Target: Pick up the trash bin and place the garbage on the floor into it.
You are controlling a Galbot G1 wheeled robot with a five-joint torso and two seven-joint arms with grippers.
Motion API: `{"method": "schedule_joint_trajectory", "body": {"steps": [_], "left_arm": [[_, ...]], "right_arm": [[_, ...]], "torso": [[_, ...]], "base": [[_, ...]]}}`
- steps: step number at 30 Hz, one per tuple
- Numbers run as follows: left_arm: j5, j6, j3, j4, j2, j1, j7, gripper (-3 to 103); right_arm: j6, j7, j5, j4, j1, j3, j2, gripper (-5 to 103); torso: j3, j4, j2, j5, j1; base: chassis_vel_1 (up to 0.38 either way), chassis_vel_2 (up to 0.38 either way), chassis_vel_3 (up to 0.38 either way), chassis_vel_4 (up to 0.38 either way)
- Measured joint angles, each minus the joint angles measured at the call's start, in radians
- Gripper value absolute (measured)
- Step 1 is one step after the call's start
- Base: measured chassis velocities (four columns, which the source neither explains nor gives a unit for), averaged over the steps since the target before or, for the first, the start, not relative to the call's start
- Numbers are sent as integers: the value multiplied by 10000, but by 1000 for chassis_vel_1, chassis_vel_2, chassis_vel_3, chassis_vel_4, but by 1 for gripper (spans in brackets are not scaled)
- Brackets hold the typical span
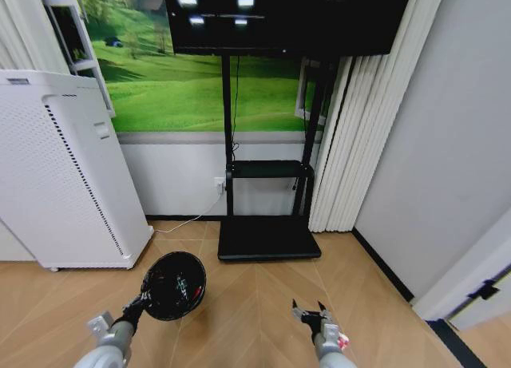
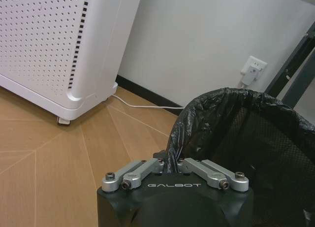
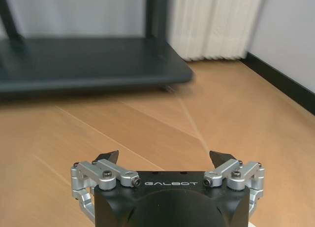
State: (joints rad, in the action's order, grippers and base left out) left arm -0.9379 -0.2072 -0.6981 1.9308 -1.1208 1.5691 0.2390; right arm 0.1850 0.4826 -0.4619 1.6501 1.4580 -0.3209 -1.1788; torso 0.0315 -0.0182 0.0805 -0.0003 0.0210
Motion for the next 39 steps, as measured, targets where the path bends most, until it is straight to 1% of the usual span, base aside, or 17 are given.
{"method": "schedule_joint_trajectory", "body": {"steps": [1, 2, 4, 5, 7, 8, 12, 15, 18, 25, 31, 33, 34, 35, 38, 39], "left_arm": [[4, 18, -4, -84, -14, -37, -67, 3], [4, 18, -4, -84, -14, -37, -67, 3], [18, 41, 50, -174, -87, -149, -130, 3], [18, 41, 50, -174, -87, -149, -130, 3], [7, 50, 60, -143, -119, -178, -166, 3], [7, 50, 60, -143, -119, -178, -166, 3], [4, 73, -3, -109, -93, -101, -286, 3], [1, 77, -22, -109, -75, -85, -302, 3], [-38, 84, -46, -104, -35, -72, -332, 3], [-54, 97, -42, -118, -47, -114, -346, 3], [-60, 109, -46, -145, -51, -115, -366, 3], [-68, 111, -48, -146, -30, -115, -368, 3], [-71, 111, -47, -145, -27, -116, -367, 3], [-71, 111, -47, -145, -27, -116, -367, 3], [-97, 112, -48, -145, -9, -131, -351, 3], [-97, 112, -48, -145, -9, -131, -351, 3]], "right_arm": [[-67, -23, 228, -561, -57, -209, -140, 100], [-67, -23, 228, -561, -57, -209, -140, 100], [-1, 62, 72, -1551, -302, -363, -411, 100], [-1, 62, 72, -1551, -302, -363, -411, 100], [41, 117, -81, -2252, -615, -357, -559, 100], [41, 117, -81, -2252, -615, -357, -559, 100], [6, 237, -178, -3138, -1209, -298, -803, 100], [-26, 280, -183, -3376, -1375, -319, -847, 100], [-296, 356, -146, -4015, -1754, -391, -867, 100], [-488, 434, -63, -5017, -2139, -677, -824, 100], [-597, 362, -146, -5747, -2374, -727, -821, 100], [-628, 325, -156, -6036, -2523, -720, -928, 101], [-632, 323, -158, -6062, -2540, -714, -943, 96], [-632, 323, -158, -6062, -2540, -714, -943, 96], [-632, 320, -214, -6122, -2618, -681, -996, 80], [-632, 320, -214, -6122, -2618, -681, -996, 80]], "torso": [[0, -2, 0, 1, 0], [0, -2, 0, 1, 0], [0, -1, 0, 5, 0], [0, -1, 0, 5, 0], [0, -3, 0, 3, 0], [0, -3, 0, 3, 0], [0, 0, 0, 3, 0], [0, 1, 0, 3, 0], [0, 0, 0, 3, 0], [1, -1, 0, 3, 0], [0, -2, 0, 2, 0], [0, -1, 0, 3, 0], [0, -1, -1, 3, 0], [0, -1, -1, 3, 0], [-1, -1, 0, -1, 0], [-1, -1, 0, -1, 0]], "base": [[0, 0, 0, 0], [0, 0, 0, 0], [0, 0, 0, 0], [0, 0, 0, 0], [0, 0, 0, 0], [0, 0, 0, 0], [0, 0, 0, 0], [0, 0, 0, 0], [0, 0, 0, 0], [0, 0, 0, 0], [0, 0, 0, 0], [0, 0, 0, 0], [0, 0, 0, 0], [0, 0, 0, 0], [0, 0, 0, 0], [0, 0, 0, 0]]}}
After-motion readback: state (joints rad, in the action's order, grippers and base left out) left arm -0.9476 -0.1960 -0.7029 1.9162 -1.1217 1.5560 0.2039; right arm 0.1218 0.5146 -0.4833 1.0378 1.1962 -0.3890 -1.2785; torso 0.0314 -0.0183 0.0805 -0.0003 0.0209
